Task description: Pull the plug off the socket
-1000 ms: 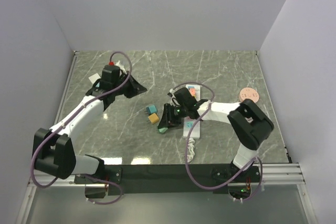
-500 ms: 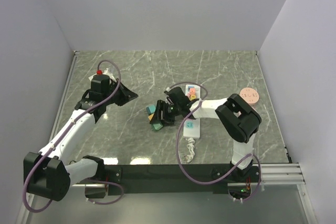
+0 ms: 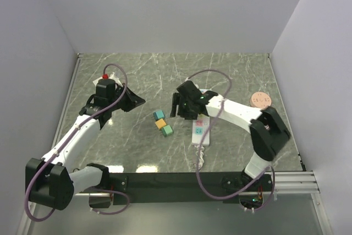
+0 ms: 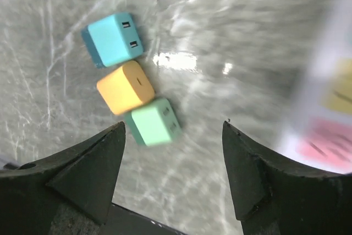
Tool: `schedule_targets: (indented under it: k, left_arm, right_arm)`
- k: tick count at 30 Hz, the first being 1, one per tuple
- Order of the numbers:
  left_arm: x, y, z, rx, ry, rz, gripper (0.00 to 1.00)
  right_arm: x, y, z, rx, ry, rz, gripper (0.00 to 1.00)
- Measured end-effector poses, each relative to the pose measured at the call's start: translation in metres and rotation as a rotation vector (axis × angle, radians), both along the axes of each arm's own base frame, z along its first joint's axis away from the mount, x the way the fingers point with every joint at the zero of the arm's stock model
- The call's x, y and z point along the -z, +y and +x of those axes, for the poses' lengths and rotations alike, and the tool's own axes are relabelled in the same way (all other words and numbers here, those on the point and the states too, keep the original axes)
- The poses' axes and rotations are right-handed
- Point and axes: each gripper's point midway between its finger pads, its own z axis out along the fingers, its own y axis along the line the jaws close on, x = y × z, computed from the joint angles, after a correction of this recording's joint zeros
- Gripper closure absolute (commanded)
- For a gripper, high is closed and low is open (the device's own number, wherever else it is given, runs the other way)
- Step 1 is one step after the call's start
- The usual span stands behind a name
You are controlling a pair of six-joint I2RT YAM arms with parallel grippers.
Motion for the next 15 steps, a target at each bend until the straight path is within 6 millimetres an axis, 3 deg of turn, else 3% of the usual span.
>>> schedule_targets:
  k: [4,8,11,15]
  left_arm:
    - [0.003,-0.007,0.005,0.027,0.0,-0.019,0.99]
    - [0.023,-0.02,0.011,0.069,0.044,-0.025,0.99]
    - [0.041,-0.039,0.009,0.126,0.087,-0.029,0.99]
    - [0.06,-0.086,-0.004,0.255,0.14,-0.033,0.99]
  right_arm:
    - [-0.049,-0.033,0.004,0.055,-0.115,-0.06,0.23]
    - [-0.08,-0.064,0.031,0.141,-0.193,-0.122,0.23]
    - [-0.074,-0.1,0.055,0.223,-0.187,-0.194,0.25]
    - [-0.05,-0.141,0.07,0.278,-0.126,-0.285,0.27]
